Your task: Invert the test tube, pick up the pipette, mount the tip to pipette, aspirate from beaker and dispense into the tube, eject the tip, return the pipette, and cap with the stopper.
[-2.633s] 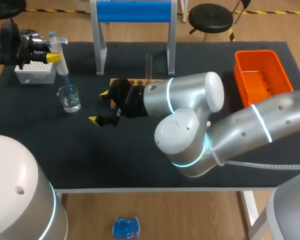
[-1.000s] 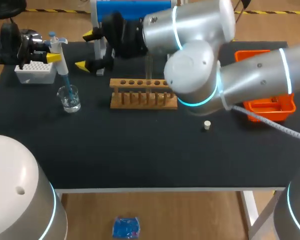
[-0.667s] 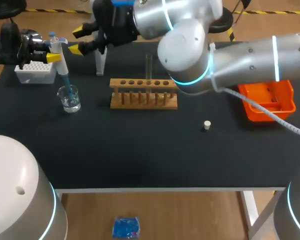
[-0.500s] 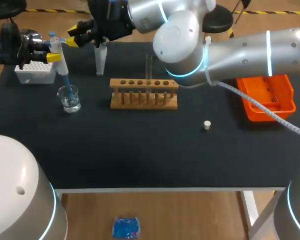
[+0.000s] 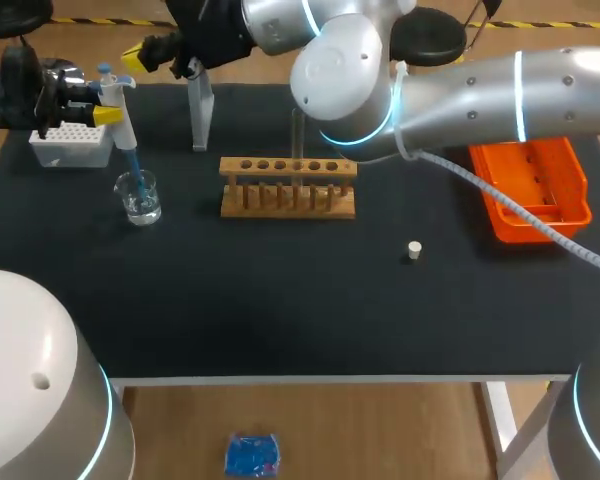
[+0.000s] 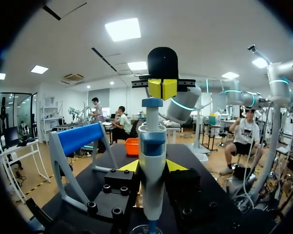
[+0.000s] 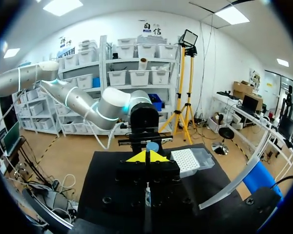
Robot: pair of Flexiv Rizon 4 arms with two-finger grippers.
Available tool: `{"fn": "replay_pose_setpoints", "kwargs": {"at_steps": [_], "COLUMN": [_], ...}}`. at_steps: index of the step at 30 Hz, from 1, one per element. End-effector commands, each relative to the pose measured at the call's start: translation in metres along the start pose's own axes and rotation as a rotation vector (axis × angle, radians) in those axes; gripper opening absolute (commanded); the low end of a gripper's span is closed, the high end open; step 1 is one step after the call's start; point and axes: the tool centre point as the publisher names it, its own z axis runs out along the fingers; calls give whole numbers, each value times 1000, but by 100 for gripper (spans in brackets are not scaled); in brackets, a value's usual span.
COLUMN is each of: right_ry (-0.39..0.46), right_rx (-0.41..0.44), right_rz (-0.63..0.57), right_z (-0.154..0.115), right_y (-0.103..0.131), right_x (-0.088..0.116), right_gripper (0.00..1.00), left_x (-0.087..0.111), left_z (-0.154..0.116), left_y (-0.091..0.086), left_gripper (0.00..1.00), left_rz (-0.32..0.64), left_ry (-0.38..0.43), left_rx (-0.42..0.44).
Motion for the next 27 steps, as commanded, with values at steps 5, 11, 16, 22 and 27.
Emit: {"fn": "replay_pose_setpoints", "kwargs": {"at_steps": [5,11,16,22,27], "right_ry": [-16,-34,-41,-51,-65], "right_rx": [32,57,58,62,71], "right_rz": [12,59,61,40,30], "right_z": [6,16,23,28,31], "right_y": [12,17,21,24,24], "right_x": [0,-1,-1,-2,-3], "right_gripper": [0,0,0,0,0], "left_x": [-1,-1,-1,-1,-1], "left_z": [-1,-1,-1,-1,-1], "left_y": [0,0,0,0,0], "left_gripper": [0,0,0,0,0], "left_rz": [1,1,1,1,1], "left_ry": [3,3,3,3,3], "left_rx": [1,1,1,1,1]}}
